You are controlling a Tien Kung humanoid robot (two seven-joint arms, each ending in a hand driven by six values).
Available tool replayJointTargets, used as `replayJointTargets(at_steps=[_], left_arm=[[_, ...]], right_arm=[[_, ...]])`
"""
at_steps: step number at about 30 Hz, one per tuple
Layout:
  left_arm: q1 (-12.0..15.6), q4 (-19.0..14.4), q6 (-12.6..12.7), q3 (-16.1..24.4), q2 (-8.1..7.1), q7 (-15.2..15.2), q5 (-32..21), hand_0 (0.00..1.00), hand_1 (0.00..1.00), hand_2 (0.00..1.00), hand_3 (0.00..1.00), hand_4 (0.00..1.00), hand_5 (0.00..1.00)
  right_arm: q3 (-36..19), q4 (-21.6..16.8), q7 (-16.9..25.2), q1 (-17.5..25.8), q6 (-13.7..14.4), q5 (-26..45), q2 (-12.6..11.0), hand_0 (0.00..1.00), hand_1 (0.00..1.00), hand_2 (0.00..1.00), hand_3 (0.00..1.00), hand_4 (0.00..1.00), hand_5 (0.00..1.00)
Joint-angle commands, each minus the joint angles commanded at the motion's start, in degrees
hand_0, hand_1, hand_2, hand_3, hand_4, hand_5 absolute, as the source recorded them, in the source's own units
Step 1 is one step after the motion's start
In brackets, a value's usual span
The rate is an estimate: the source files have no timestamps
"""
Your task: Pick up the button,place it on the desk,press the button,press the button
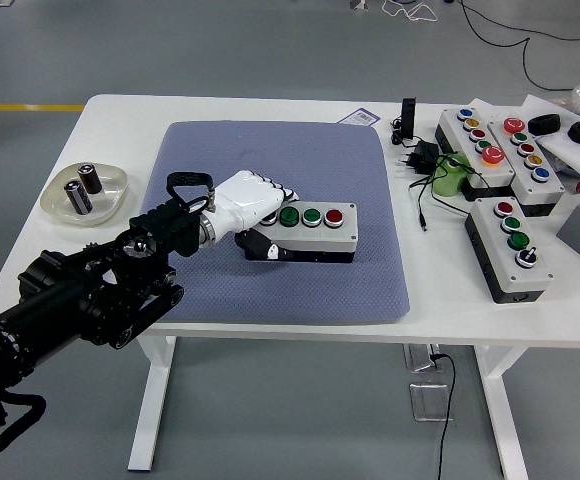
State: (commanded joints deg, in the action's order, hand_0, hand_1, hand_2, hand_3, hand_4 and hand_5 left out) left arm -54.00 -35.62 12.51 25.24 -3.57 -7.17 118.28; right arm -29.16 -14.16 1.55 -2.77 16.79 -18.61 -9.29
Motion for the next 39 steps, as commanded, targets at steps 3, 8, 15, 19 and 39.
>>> replayJointTargets(at_steps=[3, 8, 15, 19, 39], left_arm=[[0.16, -0.19, -1.66, 0.46, 0.05, 0.29, 0.01, 0.868, 0.873, 0.898, 0.803, 0.867, 0.120], [0.68, -1.09, -4.18, 1.87, -0.05, 1.40, 0.00, 0.938, 0.940, 0.958, 0.881, 0.983, 0.326], [2.12, -4.77, -8.29, 6.68, -0.49, 3.29, -0.65, 0.965, 0.967, 0.973, 0.931, 0.998, 0.536], [2.41, -6.17, -11.17, 8.75, -0.78, 3.89, -1.29, 0.965, 0.967, 0.973, 0.931, 0.998, 0.536], [6.86, -24.88, -4.33, 24.97, -3.49, 6.87, -0.83, 0.403, 0.605, 0.621, 0.878, 0.910, 0.637]], right_arm=[[0.12, 0.01, -0.01, 0.05, 0.01, 0.09, 0.00, 0.639, 0.551, 0.586, 0.631, 0.235, 0.259], [0.31, 0.03, -0.02, 0.10, 0.01, 0.26, -0.01, 0.639, 0.551, 0.586, 0.630, 0.235, 0.259], [0.46, 0.03, -0.04, 0.10, 0.04, 0.45, 0.02, 0.639, 0.552, 0.585, 0.630, 0.235, 0.258], [0.37, 0.03, -0.03, 0.11, 0.03, 0.35, -0.01, 0.639, 0.552, 0.585, 0.630, 0.235, 0.258], [-0.29, -0.02, 0.04, -0.27, 0.01, -0.14, 0.00, 0.640, 0.551, 0.584, 0.630, 0.235, 0.258]])
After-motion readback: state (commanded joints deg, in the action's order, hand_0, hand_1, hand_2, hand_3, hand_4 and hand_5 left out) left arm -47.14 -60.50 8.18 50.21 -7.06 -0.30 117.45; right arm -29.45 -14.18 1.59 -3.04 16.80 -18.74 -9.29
